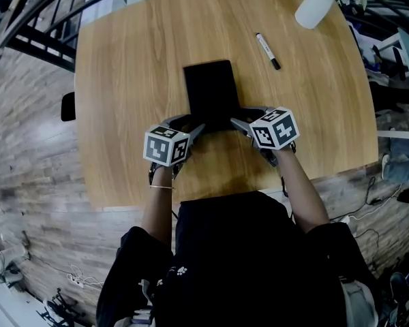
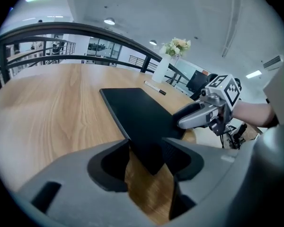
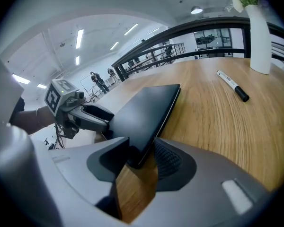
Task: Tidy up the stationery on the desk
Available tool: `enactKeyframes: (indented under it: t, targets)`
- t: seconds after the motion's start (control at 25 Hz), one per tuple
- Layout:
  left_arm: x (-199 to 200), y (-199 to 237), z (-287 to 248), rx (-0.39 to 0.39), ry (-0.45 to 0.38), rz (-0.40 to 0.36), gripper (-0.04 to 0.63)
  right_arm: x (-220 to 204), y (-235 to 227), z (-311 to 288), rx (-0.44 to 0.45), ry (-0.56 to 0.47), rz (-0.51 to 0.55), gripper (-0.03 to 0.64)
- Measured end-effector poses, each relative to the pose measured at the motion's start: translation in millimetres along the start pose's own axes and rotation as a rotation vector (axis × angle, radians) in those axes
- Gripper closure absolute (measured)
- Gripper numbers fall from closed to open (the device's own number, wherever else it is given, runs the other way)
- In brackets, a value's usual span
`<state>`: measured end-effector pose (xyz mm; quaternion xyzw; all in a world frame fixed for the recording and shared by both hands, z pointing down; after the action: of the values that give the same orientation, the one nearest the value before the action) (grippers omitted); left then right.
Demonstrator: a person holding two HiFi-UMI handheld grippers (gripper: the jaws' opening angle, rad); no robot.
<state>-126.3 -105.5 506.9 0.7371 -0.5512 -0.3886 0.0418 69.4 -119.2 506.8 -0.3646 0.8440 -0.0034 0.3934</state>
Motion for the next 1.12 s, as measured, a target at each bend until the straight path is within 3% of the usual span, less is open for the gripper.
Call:
enactKeyframes:
  t: [1.12]
  targets:
    - [-55.3, -35.2, 15.5, 0.008, -0.005, 0.014, 0.391, -46.3, 41.6, 25.6, 0.027, 0.016, 0.034, 0.454]
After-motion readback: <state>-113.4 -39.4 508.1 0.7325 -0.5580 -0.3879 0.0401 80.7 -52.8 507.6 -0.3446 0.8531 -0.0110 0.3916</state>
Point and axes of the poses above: the fingertips, and each gripper's own axes: z backward along the fingers, y to its left, x out of its top, the point moved 7 cm from there along z, backward along the fingers, and after that the axes turned 11 degrees about z, right-handed, at the moved point
